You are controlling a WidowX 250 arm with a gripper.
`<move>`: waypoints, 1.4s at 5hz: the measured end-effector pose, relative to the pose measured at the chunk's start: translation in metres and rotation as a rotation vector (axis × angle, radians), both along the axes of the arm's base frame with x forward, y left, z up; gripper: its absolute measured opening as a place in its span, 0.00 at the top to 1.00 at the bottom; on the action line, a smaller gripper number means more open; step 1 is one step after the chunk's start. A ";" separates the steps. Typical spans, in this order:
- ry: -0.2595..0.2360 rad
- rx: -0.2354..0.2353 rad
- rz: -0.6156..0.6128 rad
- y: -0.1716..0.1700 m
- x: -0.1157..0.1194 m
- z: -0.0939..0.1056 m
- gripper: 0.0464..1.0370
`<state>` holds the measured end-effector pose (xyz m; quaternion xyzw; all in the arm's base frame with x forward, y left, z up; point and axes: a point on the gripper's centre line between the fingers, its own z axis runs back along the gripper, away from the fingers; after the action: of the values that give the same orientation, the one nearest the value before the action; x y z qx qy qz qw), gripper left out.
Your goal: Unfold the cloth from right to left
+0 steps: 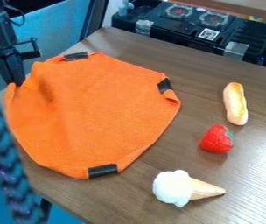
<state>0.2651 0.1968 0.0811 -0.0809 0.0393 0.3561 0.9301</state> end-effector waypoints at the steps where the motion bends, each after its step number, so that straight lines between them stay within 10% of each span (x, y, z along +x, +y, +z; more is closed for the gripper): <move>1: -0.034 0.079 0.013 0.000 -0.009 0.009 0.99; 4: -0.059 0.205 0.035 0.007 -0.018 0.018 0.82; 7: 0.025 0.213 0.130 0.019 -0.018 0.022 0.04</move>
<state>0.2470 0.2161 0.1035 0.0203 0.0077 0.4190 0.9077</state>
